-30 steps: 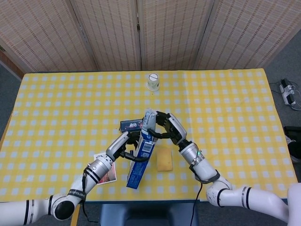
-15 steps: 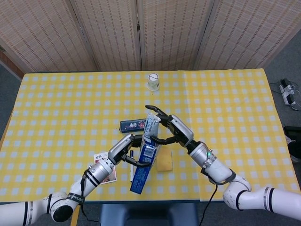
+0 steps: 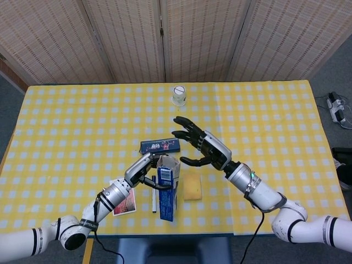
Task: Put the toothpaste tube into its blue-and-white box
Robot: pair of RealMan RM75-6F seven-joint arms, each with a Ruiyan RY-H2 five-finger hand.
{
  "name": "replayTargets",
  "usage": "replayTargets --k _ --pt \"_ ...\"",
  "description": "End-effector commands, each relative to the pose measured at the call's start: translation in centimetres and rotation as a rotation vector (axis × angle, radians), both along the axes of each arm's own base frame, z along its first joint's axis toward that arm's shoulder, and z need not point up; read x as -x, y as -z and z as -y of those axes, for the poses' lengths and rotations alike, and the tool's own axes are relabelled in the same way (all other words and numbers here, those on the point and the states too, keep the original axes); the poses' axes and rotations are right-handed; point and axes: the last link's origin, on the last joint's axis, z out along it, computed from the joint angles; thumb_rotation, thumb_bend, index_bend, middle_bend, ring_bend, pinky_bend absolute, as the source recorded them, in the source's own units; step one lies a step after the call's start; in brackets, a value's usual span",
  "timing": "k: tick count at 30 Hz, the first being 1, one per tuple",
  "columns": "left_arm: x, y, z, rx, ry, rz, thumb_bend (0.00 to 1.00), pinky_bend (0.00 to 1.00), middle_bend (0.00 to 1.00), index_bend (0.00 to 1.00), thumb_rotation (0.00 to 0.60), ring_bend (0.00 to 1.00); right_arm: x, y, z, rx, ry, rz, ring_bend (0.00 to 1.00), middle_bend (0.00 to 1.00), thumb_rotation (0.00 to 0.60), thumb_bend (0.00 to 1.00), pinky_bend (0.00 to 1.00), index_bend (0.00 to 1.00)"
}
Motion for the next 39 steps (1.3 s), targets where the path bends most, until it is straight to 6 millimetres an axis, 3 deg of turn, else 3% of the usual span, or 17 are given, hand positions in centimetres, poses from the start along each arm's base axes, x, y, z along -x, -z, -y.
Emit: replayTargets --k 1,5,13,17,21,29,39 --pt "0.1 -0.1 -0.1 -0.002 -0.002 0.004 0.15 0.61 0.58 0.52 0.6 0.49 0.2 -0.5 0.0 0.004 -0.003 0.011 0.12 0.0 0.6 0.29 0.07 0.0" --pt "0.9 -0.4 -0.5 -0.031 0.002 -0.02 0.15 0.61 0.58 0.52 0.6 0.49 1.6 -2.0 0.2 0.059 0.0 0.008 0.1 0.0 0.6 0.28 0.06 0.0" --pt "5.2 -1.0 -1.9 -0.205 0.095 -0.339 0.15 0.62 0.58 0.53 0.6 0.5 9.6 -5.7 -0.2 0.374 0.05 -0.315 0.08 0.0 0.6 0.28 0.03 0.0" --pt "7.7 -2.0 -3.4 -0.299 0.094 -0.498 0.15 0.64 0.62 0.57 0.6 0.53 13.1 -7.1 -1.5 0.424 0.104 -0.366 0.06 0.0 0.6 0.28 0.02 0.0" --pt "8.9 -3.6 -4.6 -0.361 0.081 -0.58 0.16 0.68 0.65 0.59 0.6 0.57 15.3 -7.6 -2.4 0.394 0.133 -0.357 0.05 0.0 0.6 0.28 0.02 0.0" --pt "10.3 -6.1 -5.8 -0.436 0.082 -0.697 0.16 0.7 0.68 0.61 0.6 0.59 17.2 -6.5 -2.4 0.323 0.133 -0.332 0.03 0.0 0.6 0.28 0.03 0.0" --pt "14.6 -3.8 -7.7 -0.496 0.247 -1.059 0.16 0.69 0.68 0.61 0.6 0.58 18.3 -4.9 -2.5 0.302 0.113 -0.359 0.03 0.0 0.6 0.28 0.03 0.0"
